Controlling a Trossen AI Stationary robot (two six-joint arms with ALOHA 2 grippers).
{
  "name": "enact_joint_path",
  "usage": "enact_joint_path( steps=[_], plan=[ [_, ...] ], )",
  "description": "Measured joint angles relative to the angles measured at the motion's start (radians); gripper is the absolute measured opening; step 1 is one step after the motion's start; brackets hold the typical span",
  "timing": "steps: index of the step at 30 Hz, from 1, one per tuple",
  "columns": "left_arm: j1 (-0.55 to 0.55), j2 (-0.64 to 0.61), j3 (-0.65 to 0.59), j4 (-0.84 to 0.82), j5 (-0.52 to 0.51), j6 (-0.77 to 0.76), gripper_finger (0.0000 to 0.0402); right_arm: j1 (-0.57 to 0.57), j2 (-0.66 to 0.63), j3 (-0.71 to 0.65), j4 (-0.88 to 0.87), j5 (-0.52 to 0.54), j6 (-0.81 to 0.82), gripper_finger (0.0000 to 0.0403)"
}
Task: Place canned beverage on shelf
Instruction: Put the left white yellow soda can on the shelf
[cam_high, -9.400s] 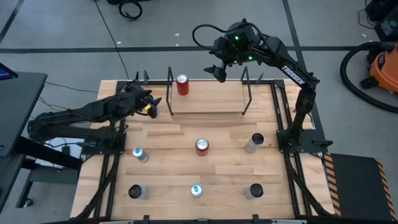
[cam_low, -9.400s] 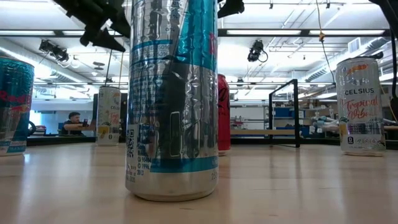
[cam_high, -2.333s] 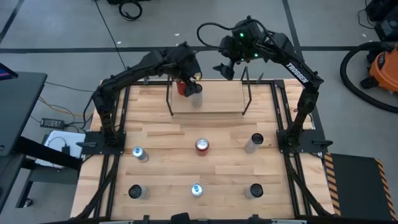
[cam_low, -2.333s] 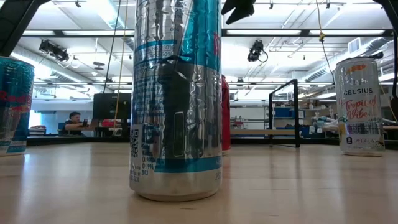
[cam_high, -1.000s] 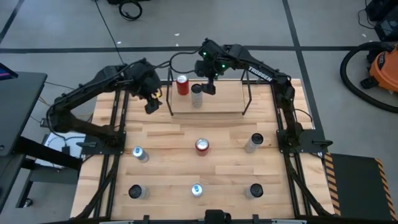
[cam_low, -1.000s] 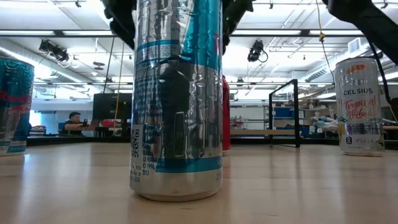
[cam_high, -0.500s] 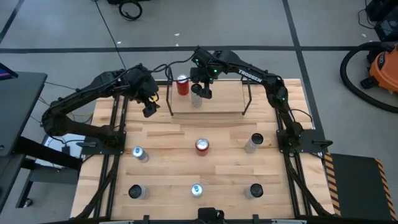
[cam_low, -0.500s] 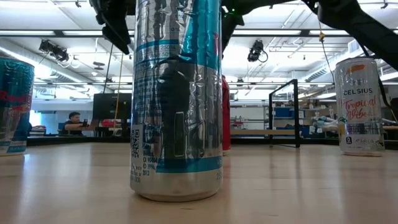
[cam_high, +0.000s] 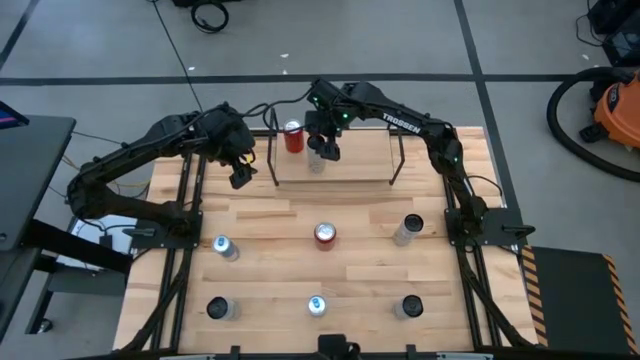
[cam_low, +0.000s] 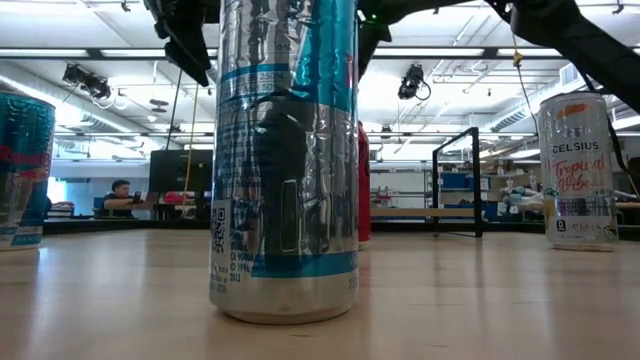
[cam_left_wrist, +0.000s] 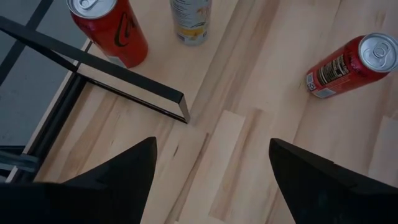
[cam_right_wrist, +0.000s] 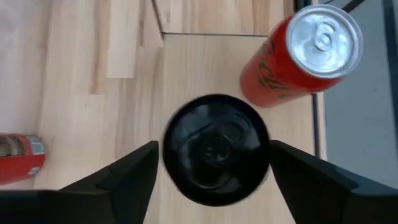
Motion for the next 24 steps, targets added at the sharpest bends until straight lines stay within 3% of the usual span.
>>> enact_joint_path(
  steps=[9, 24],
  plan=[
    [0.0, 0.0, 0.0, 0.0, 0.0, 0.0, 0.0311, -0.03, 0.0, 0.0, 0.03, 0.039, 0.006, 0.0259],
    [0.0, 0.0, 0.0, 0.0, 0.0, 0.002, 0.0311, -0.102, 0.0, -0.001, 0.063, 0.049, 0.025, 0.0271]
  ],
)
